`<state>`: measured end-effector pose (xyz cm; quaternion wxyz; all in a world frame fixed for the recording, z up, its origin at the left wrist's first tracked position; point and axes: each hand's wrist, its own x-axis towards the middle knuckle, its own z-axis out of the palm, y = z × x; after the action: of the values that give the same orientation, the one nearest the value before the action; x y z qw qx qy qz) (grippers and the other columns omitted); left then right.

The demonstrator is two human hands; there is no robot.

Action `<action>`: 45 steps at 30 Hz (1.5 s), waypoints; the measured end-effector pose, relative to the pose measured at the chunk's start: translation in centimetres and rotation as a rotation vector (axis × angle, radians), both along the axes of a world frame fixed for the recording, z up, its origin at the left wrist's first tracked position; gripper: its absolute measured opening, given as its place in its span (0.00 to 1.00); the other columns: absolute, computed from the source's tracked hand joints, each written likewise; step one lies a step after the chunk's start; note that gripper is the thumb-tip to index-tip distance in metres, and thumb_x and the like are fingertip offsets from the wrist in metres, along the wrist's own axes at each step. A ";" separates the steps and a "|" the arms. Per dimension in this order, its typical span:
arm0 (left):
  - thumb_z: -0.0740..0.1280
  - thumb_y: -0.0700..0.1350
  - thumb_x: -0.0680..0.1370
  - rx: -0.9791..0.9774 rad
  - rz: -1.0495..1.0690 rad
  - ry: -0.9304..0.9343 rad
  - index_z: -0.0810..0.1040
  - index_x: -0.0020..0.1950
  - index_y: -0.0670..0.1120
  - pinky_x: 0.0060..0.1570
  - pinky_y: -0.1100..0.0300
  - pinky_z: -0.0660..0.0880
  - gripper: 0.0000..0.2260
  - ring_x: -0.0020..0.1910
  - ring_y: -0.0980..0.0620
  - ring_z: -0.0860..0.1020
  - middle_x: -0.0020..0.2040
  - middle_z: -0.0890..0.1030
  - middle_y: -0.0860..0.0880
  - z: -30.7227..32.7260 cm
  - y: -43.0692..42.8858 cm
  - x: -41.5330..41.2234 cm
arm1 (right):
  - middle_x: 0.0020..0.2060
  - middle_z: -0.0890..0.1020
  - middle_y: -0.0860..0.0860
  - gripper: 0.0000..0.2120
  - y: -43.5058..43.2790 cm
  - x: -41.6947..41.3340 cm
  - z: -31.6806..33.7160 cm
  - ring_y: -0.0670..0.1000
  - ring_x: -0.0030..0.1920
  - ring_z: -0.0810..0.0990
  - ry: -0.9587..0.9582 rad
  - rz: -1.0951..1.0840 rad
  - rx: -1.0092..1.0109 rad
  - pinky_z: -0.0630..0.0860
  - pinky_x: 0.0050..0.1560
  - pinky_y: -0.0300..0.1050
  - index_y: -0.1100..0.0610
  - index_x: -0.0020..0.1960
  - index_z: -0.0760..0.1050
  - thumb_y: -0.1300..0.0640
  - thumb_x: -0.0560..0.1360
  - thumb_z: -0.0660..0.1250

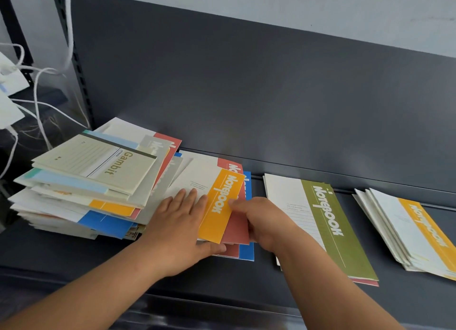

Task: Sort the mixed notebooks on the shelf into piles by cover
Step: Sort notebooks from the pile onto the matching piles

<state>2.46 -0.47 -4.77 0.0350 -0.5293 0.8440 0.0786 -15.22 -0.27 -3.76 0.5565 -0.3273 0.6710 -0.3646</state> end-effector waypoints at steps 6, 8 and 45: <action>0.58 0.76 0.67 0.076 -0.038 0.073 0.32 0.77 0.54 0.75 0.50 0.40 0.53 0.78 0.49 0.37 0.80 0.36 0.52 0.4 0.5 -0.8 | 0.54 0.82 0.52 0.21 -0.2 0.9 -0.8 0.55 0.54 0.82 0.142 0.002 -0.043 0.81 0.56 0.55 0.55 0.62 0.72 0.52 0.74 0.74; 0.61 0.75 0.67 0.089 -0.043 0.091 0.32 0.77 0.55 0.75 0.50 0.41 0.53 0.78 0.49 0.37 0.79 0.35 0.53 0.6 0.5 -0.7 | 0.55 0.81 0.52 0.20 -0.3 0.7 -0.9 0.56 0.54 0.82 0.165 -0.006 -0.038 0.81 0.55 0.55 0.56 0.62 0.71 0.54 0.74 0.74; 0.55 0.69 0.76 0.338 0.272 0.821 0.63 0.70 0.60 0.66 0.52 0.66 0.25 0.69 0.57 0.66 0.67 0.69 0.66 2.8 -0.2 -0.1 | 0.52 0.85 0.56 0.12 2.0 -4.5 0.3 0.62 0.51 0.84 -0.066 -0.134 0.029 0.79 0.51 0.70 0.53 0.59 0.76 0.65 0.79 0.65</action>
<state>2.34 -0.62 -1.95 -0.2267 -0.5471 0.6863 0.4221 -19.70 1.78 -3.48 0.5575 -0.2611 0.6778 -0.4020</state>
